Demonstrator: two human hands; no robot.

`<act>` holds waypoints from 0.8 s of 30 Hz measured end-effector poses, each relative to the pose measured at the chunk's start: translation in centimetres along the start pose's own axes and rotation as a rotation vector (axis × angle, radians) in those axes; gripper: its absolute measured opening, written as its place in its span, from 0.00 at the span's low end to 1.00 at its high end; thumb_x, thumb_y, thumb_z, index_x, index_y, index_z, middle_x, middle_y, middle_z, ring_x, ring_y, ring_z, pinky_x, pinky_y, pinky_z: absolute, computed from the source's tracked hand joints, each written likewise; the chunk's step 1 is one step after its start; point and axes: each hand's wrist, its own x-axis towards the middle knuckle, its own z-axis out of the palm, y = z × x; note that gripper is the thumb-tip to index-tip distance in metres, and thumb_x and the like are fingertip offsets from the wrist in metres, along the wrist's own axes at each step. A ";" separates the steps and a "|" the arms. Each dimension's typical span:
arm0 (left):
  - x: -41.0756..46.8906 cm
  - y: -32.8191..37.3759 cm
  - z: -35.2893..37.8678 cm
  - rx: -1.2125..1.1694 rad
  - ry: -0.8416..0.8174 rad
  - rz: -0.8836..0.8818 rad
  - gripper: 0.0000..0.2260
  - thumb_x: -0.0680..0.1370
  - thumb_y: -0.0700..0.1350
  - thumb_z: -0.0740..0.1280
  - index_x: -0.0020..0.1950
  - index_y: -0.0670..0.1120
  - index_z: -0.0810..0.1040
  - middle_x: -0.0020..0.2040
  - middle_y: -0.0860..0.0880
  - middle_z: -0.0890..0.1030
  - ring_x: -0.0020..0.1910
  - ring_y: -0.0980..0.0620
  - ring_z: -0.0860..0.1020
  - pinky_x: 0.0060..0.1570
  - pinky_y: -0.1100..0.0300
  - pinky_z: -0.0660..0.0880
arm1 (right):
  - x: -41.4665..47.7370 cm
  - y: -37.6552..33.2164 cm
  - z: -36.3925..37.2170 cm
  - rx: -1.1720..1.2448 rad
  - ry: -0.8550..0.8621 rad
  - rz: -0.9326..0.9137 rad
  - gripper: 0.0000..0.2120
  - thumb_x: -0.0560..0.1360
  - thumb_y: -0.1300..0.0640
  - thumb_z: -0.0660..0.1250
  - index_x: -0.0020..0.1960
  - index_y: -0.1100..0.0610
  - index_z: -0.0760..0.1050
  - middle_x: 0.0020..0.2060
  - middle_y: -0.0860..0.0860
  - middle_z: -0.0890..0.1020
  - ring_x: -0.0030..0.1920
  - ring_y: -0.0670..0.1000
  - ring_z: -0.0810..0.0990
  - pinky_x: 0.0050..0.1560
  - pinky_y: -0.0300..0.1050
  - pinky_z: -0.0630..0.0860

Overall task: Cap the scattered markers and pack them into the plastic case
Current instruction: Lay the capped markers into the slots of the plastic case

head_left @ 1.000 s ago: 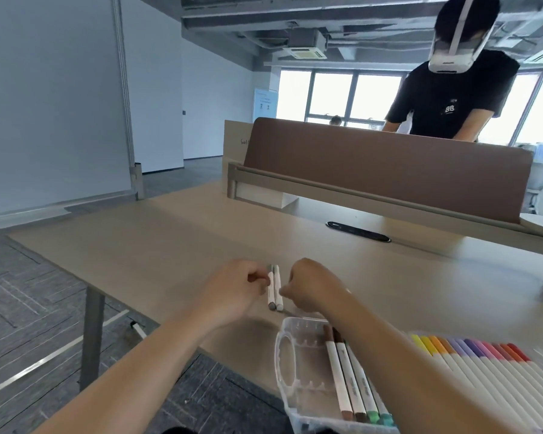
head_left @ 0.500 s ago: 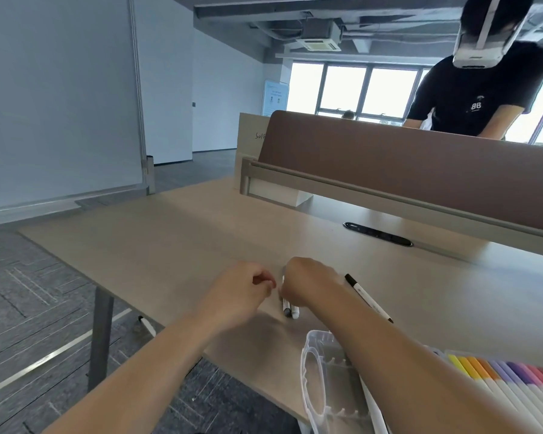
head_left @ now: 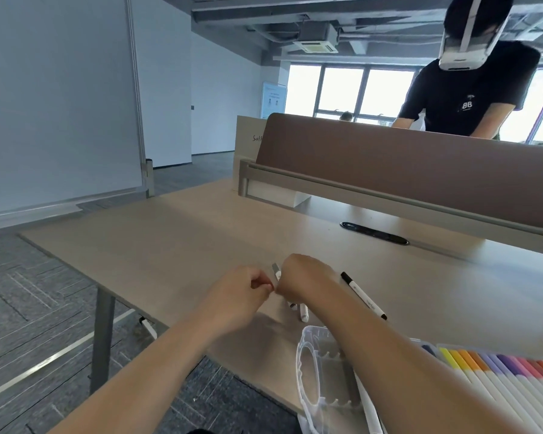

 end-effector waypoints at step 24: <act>-7.9 9.0 4.7 0.459 -0.362 0.265 0.11 0.77 0.55 0.62 0.42 0.50 0.78 0.44 0.50 0.80 0.40 0.51 0.79 0.43 0.51 0.78 | -13.8 10.6 -1.0 0.355 -0.400 -0.010 0.15 0.80 0.49 0.63 0.42 0.59 0.78 0.34 0.55 0.78 0.25 0.48 0.68 0.29 0.39 0.64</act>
